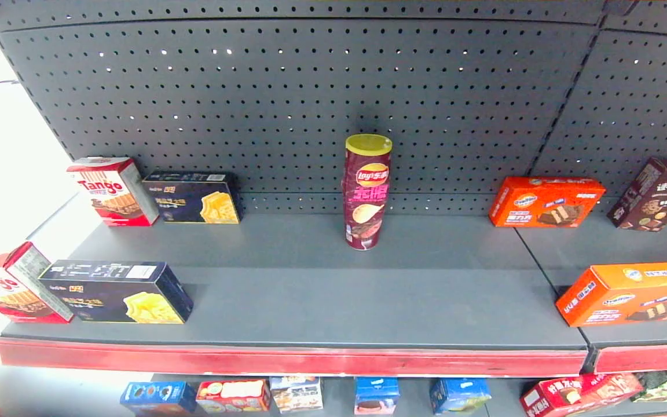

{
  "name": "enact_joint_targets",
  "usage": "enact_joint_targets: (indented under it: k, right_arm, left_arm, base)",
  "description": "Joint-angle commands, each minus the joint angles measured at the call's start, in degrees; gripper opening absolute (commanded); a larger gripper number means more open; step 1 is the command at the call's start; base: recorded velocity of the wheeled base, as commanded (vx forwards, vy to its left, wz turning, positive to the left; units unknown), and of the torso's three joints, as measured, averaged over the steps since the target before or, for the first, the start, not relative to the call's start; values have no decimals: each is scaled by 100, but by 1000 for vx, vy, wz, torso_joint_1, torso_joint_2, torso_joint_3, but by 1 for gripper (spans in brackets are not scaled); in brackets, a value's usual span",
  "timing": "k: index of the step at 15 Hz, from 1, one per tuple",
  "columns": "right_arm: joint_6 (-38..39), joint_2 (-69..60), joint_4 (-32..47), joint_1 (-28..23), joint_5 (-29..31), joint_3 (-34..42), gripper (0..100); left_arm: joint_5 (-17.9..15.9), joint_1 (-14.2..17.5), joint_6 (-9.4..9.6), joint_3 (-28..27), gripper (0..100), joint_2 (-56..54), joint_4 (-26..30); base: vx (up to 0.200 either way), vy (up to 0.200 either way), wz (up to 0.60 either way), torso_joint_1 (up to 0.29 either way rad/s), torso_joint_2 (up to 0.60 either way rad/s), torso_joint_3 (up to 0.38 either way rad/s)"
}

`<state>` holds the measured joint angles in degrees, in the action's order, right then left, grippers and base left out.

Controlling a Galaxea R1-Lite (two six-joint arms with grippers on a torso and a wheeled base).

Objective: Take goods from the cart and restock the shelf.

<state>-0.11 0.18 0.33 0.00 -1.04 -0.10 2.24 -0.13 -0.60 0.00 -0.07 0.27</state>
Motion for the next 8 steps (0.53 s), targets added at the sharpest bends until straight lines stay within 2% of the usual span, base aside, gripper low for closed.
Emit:
enact_joint_targets:
  k: [1,8]
  right_arm:
    - [-7,8,2,0,-2,1,100]
    - [-7,8,2,0,-2,1,100]
  left_arm:
    - [-5,-4,-2,0,100,7,0]
    - [-5,-4,-2,0,100,7,0]
  base:
    - [0,0,0,0,0,0]
    - [0,0,0,0,0,0]
